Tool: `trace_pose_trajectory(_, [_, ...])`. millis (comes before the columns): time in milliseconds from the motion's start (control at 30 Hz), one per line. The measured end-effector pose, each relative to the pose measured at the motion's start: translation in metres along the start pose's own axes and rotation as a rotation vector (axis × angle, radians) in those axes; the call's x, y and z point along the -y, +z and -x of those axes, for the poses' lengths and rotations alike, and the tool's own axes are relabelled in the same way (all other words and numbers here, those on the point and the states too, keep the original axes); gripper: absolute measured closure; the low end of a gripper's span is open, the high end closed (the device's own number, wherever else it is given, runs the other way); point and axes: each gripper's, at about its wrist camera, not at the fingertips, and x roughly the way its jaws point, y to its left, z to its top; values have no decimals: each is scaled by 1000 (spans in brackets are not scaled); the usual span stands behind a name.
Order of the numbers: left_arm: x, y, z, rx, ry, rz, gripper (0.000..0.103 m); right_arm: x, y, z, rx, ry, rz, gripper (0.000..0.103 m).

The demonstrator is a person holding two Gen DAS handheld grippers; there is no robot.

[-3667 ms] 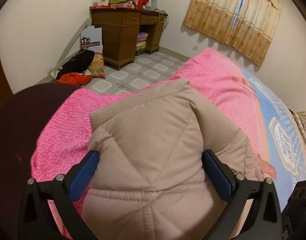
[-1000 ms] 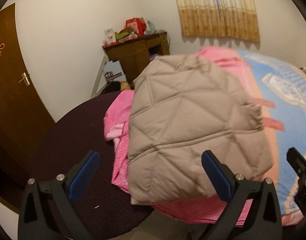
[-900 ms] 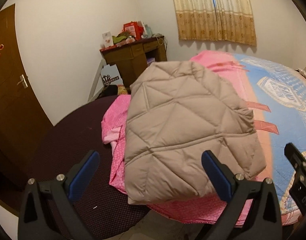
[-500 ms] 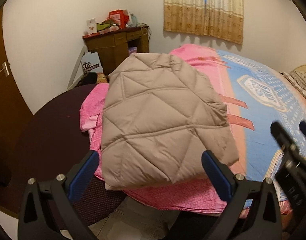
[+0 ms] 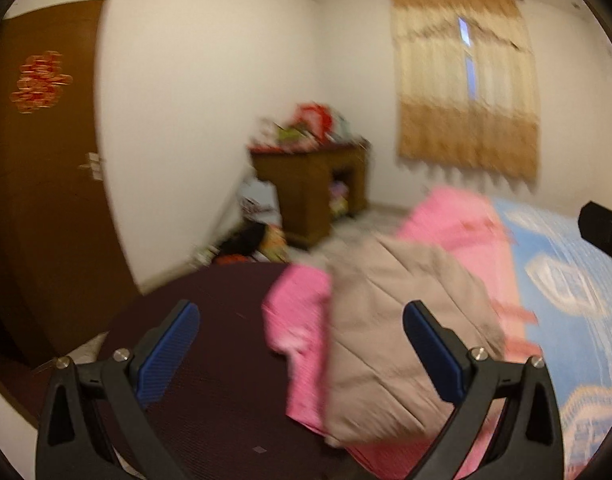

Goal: Fold large clothes

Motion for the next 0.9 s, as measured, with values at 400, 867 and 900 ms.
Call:
trace_pose_trajectory(400, [-34,6,1,98,30,92,0,-45,-30,7,162,-68,174,9])
trace_pose_trajectory(867, [-5,-2,11,68,-39,29,0,-4,-38,-1,104,-98,41,9])
trace_pose_trajectory(900, [-3,-2,10,65,-39,23,0,-2,-39,-2,100,-99,37,9])
